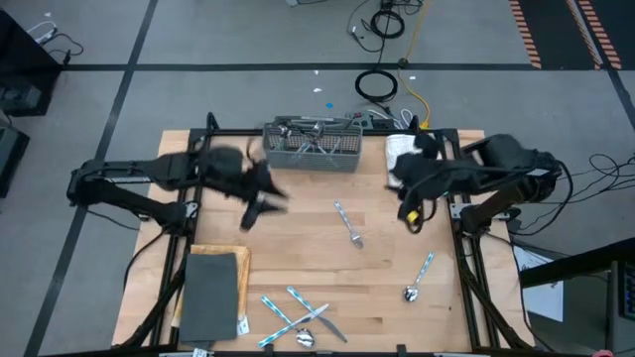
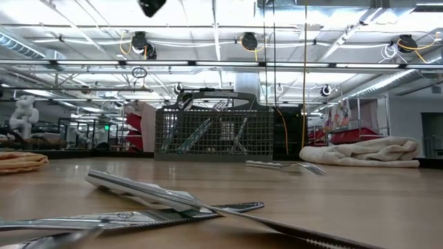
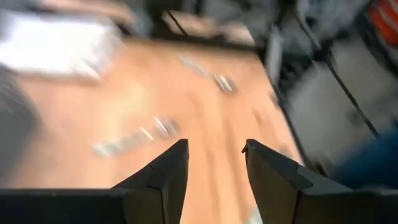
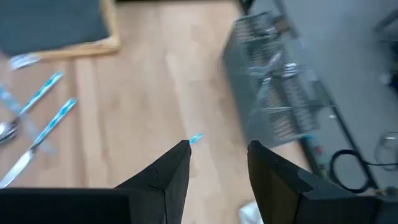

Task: Sort silverware
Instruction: Put the blue spoon into the silverware basket

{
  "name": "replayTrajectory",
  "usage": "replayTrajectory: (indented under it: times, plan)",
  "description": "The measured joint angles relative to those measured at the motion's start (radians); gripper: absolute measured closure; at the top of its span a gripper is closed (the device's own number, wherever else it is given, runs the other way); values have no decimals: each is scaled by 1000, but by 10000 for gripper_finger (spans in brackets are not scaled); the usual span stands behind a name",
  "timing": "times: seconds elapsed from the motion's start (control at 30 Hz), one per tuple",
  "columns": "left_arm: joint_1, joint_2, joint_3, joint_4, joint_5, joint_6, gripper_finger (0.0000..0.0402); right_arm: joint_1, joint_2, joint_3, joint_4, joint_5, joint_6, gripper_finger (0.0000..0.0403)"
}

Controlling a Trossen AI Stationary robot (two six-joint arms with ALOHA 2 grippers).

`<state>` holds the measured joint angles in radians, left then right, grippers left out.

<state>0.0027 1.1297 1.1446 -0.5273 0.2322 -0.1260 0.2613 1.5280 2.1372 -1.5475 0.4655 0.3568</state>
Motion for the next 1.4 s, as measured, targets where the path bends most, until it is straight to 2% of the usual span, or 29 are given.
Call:
replayTrajectory:
  times: [0.07, 0.23, 0.5, 0.63, 0.9, 1.0, 1.23, 1.4]
  plan:
    - [-102, 3, 0, -74, -11, -24, 237, 1, 0, -27, 4, -30, -7, 252]
    - [-327, 66, 1, -123, -149, -26, 237, -6, -2, -38, 31, -53, -110, 252]
    - [-525, 260, 1, -106, -161, -52, 237, -7, -2, -38, 61, -104, -226, 252]
    - [-563, 334, 1, -113, -158, -39, 237, -7, -3, -38, 94, -109, -195, 252]
    - [-603, 489, 1, -110, -167, 131, 237, -7, 14, -38, 163, -109, -151, 252]
    - [-612, 544, 0, -88, -170, 139, 237, -6, 23, -38, 176, -107, -152, 252]
    - [-614, 595, -4, 101, -169, 140, 237, 2, 58, -38, 165, -133, -112, 252]
    - [-615, 635, -38, 201, -131, 132, 237, 9, 80, -38, 156, -135, -120, 252]
